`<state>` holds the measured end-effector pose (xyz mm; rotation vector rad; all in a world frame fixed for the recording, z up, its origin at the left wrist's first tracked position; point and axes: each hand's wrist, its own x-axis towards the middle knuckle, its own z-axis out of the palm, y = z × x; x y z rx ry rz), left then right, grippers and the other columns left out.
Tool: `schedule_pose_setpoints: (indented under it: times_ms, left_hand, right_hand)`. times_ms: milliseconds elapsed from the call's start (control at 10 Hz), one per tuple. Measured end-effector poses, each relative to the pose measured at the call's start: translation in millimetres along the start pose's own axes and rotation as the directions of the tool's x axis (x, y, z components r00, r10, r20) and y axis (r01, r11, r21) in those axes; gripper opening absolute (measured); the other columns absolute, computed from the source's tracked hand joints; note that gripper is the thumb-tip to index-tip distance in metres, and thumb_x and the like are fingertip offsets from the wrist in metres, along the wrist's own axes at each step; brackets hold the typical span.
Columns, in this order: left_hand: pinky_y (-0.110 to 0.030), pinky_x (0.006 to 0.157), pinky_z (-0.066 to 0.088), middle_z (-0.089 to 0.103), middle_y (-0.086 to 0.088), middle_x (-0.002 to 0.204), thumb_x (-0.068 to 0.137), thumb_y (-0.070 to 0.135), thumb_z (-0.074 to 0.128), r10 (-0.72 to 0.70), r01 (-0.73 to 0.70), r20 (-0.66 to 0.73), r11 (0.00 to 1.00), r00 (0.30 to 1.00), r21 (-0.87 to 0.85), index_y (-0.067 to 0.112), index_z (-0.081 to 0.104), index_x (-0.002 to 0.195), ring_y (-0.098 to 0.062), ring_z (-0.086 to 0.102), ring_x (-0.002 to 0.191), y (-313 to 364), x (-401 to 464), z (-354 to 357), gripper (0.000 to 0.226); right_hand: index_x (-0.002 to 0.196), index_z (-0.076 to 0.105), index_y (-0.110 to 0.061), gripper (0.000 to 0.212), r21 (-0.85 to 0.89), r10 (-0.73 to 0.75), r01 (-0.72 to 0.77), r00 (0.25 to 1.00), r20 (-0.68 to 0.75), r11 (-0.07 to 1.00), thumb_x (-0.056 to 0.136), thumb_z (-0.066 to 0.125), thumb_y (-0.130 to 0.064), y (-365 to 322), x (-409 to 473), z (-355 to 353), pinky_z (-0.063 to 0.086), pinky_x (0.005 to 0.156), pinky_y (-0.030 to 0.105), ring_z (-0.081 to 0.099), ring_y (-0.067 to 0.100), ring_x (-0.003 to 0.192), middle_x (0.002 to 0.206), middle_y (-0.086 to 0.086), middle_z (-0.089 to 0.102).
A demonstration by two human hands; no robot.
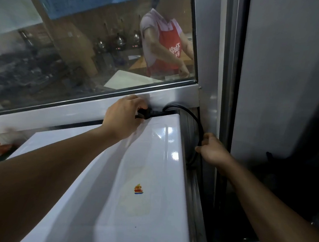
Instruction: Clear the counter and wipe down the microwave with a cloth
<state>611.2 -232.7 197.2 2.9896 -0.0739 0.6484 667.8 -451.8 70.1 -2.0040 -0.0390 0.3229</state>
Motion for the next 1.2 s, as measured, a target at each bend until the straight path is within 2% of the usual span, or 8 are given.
schedule_pose_setpoints:
  times_ms: [200, 300, 500, 600, 800, 1000, 1200]
  left_hand:
    - [-0.042, 0.077, 0.054, 0.062, 0.003, 0.113, 0.082, 0.011, 0.066, -0.006, 0.007, -0.024, 0.999, 1.0, 0.038, 0.02, 0.066, 0.109, -0.023, 0.058, 0.101, -5, -7, 0, 0.028]
    - [-0.042, 0.078, 0.054, 0.06, 0.002, 0.117, 0.084, 0.012, 0.066, 0.001, 0.0, -0.026, 0.999, 1.0, 0.047, 0.02, 0.064, 0.112, -0.022, 0.058, 0.104, -6, -6, -1, 0.029]
    - [-0.042, 0.077, 0.054, 0.06, 0.001, 0.118, 0.085, 0.013, 0.064, -0.002, 0.003, -0.034, 0.999, 0.999, 0.048, 0.022, 0.063, 0.114, -0.023, 0.057, 0.105, -8, -6, -1, 0.03]
    - [-0.043, 0.077, 0.055, 0.06, 0.0, 0.119, 0.085, 0.014, 0.065, 0.0, 0.001, -0.03, 0.999, 1.0, 0.045, 0.022, 0.062, 0.114, -0.023, 0.056, 0.106, -7, -6, 1, 0.03]
    - [-0.045, 0.078, 0.055, 0.059, 0.0, 0.118, 0.084, 0.014, 0.067, -0.004, 0.005, -0.026, 0.999, 1.0, 0.039, 0.022, 0.061, 0.114, -0.024, 0.055, 0.107, -4, -6, 4, 0.031]
    - [-0.043, 0.077, 0.055, 0.06, 0.0, 0.116, 0.083, 0.015, 0.068, 0.01, -0.009, -0.013, 0.999, 1.0, 0.032, 0.023, 0.061, 0.113, -0.022, 0.055, 0.104, 1, -8, -2, 0.032]
    - [-0.043, 0.082, 0.054, 0.057, 0.001, 0.119, 0.084, 0.018, 0.066, 0.007, -0.006, -0.022, 1.0, 1.0, 0.023, 0.024, 0.058, 0.115, -0.021, 0.054, 0.108, 8, -15, -20, 0.033]
  right_hand:
    - [0.143, 0.029, -0.012, 0.056, -0.014, 0.008, -0.008, 1.0, -0.013, 1.0, 0.091, 0.052, -0.008, -1, -2, -1, 0.04, 0.101, 0.034, 0.047, 0.028, 0.122, 0.137, 0.012, 0.047]
    - [0.144, 0.029, -0.015, 0.057, 0.001, 0.014, -0.014, 1.0, 0.017, 1.0, 0.091, 0.043, 0.0, -5, -1, 3, 0.04, 0.104, 0.038, 0.048, 0.03, 0.122, 0.136, 0.013, 0.048]
    - [0.144, 0.03, -0.016, 0.058, 0.076, -0.005, 0.001, 0.998, 0.061, 0.997, 0.09, 0.038, 0.003, -8, -1, 7, 0.039, 0.108, 0.044, 0.048, 0.032, 0.124, 0.136, 0.015, 0.049]
    - [0.147, 0.024, -0.017, 0.062, 0.086, 0.0, -0.008, 0.996, 0.09, 0.996, 0.091, 0.039, 0.004, -3, -2, 5, 0.036, 0.11, 0.044, 0.045, 0.03, 0.127, 0.141, 0.015, 0.044]
    - [0.148, 0.021, -0.016, 0.069, 0.095, 0.009, -0.019, 0.994, 0.111, 0.995, 0.09, 0.056, -0.004, 1, -6, -1, 0.036, 0.11, 0.041, 0.043, 0.028, 0.128, 0.143, 0.014, 0.042]
    - [0.148, 0.021, -0.013, 0.072, 0.02, -0.015, 0.013, 0.996, 0.088, 1.0, 0.088, 0.061, -0.012, 2, -16, -8, 0.036, 0.108, 0.034, 0.043, 0.027, 0.129, 0.144, 0.013, 0.042]
    - [0.148, 0.02, -0.02, 0.077, -0.056, -0.059, 0.063, 0.996, 0.069, 0.996, 0.085, 0.064, -0.015, -11, -37, -21, 0.039, 0.106, 0.035, 0.043, 0.026, 0.13, 0.148, 0.01, 0.037]
